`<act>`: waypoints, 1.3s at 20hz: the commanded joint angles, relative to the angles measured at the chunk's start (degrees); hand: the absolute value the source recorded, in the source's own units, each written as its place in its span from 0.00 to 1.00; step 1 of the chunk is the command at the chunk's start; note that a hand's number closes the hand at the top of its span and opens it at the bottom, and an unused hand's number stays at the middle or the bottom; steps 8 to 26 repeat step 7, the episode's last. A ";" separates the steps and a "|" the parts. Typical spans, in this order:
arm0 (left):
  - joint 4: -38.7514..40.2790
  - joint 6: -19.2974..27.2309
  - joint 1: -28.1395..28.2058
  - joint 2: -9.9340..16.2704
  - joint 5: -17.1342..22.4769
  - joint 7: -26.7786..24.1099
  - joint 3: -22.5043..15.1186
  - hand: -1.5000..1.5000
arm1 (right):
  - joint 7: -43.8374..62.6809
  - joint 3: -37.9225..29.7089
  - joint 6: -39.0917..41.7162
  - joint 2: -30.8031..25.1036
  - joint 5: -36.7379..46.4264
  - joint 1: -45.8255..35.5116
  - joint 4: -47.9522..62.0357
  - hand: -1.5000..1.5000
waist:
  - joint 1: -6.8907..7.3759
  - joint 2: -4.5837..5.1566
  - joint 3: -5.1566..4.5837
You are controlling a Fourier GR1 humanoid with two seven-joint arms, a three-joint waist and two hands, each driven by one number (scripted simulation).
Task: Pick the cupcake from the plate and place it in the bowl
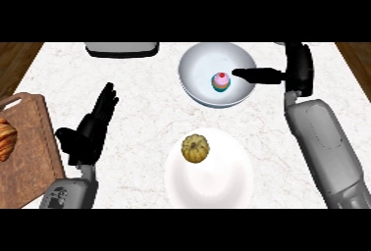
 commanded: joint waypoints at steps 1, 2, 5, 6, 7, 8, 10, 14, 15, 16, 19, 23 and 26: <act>-6.09 -1.31 6.02 0.70 0.69 0.53 -0.85 0.50 | 3.43 2.62 2.51 0.25 -0.78 9.68 -13.83 0.00 | -0.08 -0.28 -0.01; 1.08 -1.11 1.61 0.51 0.75 -2.64 0.97 0.50 | 3.12 1.68 4.71 -0.94 -0.98 9.02 -13.02 0.00 | 0.10 0.04 -0.02; -1.40 -2.14 -0.40 1.43 2.26 0.77 2.07 0.50 | 5.93 1.87 5.86 -1.81 -0.25 11.73 -19.21 0.00 | 0.14 0.04 -0.02; -4.26 -3.15 5.60 1.29 1.14 -0.61 -0.31 0.50 | -0.33 -0.16 6.22 -0.96 -1.22 12.64 -13.11 0.00 | 0.54 0.12 0.00; -3.61 0.12 2.95 -1.11 -0.89 1.02 -1.70 0.50 | 3.24 2.08 5.92 -0.69 -0.11 16.45 -20.34 0.00 | 0.21 0.05 -0.01; -3.61 0.12 2.95 -1.11 -0.89 1.02 -1.70 0.50 | 3.24 2.08 5.92 -0.69 -0.11 16.45 -20.34 0.00 | 0.21 0.05 -0.01; -3.61 0.12 2.95 -1.11 -0.89 1.02 -1.70 0.50 | 3.24 2.08 5.92 -0.69 -0.11 16.45 -20.34 0.00 | 0.21 0.05 -0.01; -3.61 0.12 2.95 -1.11 -0.89 1.02 -1.70 0.50 | 3.24 2.08 5.92 -0.69 -0.11 16.45 -20.34 0.00 | 0.21 0.05 -0.01; -3.61 0.12 2.95 -1.11 -0.89 1.02 -1.70 0.50 | 3.24 2.08 5.92 -0.69 -0.11 16.45 -20.34 0.00 | 0.21 0.05 -0.01; -3.61 0.12 2.95 -1.11 -0.89 1.02 -1.70 0.50 | 3.24 2.08 5.92 -0.69 -0.11 16.45 -20.34 0.00 | 0.21 0.05 -0.01; -3.61 0.12 2.95 -1.11 -0.89 1.02 -1.70 0.50 | 3.24 2.08 5.92 -0.69 -0.11 16.45 -20.34 0.00 | 0.21 0.05 -0.01; -3.61 0.12 2.95 -1.11 -0.89 1.02 -1.70 0.50 | 3.24 2.08 5.92 -0.69 -0.11 16.45 -20.34 0.00 | 0.21 0.05 -0.01; -3.61 0.12 2.95 -1.11 -0.89 1.02 -1.70 0.50 | 3.24 2.08 5.92 -0.69 -0.11 16.45 -20.34 0.00 | 0.21 0.05 -0.01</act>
